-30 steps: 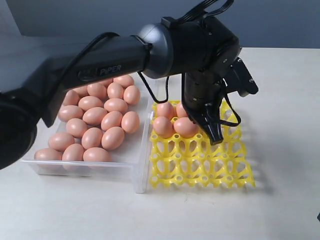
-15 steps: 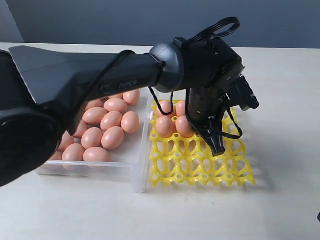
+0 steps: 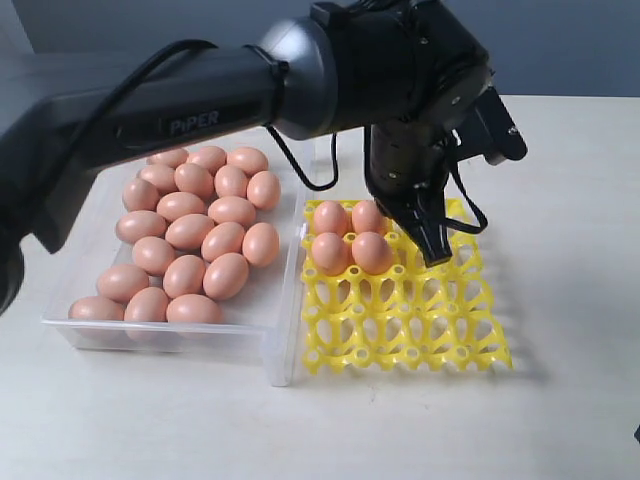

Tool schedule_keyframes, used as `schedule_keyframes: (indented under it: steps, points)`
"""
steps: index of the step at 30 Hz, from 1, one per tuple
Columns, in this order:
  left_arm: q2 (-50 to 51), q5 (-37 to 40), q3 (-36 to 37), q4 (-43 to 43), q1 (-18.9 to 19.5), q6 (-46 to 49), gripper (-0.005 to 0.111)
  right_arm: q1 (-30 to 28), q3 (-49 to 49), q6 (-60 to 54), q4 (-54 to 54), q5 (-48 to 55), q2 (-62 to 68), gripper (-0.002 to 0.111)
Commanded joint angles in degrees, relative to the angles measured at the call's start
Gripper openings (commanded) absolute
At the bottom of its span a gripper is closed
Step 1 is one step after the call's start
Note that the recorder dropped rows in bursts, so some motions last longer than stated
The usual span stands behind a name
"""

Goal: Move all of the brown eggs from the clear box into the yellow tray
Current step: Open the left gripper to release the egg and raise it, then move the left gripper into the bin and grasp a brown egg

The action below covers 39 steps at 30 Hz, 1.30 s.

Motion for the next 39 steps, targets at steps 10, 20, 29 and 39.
schedule_keyframes:
  steps: [10,20,29,39]
  points:
    - [1.86,5.47,0.08,-4.46,2.84,-0.70,0.000,0.08,-0.20,-0.01,-0.10,-0.69,0.00,0.001]
    - [4.23,4.11,0.08,-7.26,2.74,0.49,0.000,0.08,-0.20,-0.01,-0.10,-0.69,0.00,0.001]
    - [4.04,1.08,0.08,-8.57,2.74,0.49,0.000,0.08,-0.20,-0.01,-0.10,-0.69,0.00,0.001]
    - [-11.86,-0.20,6.02,-9.53,6.32,0.38,0.000,0.08,-0.20,-0.01,-0.10,-0.69,0.00,0.001]
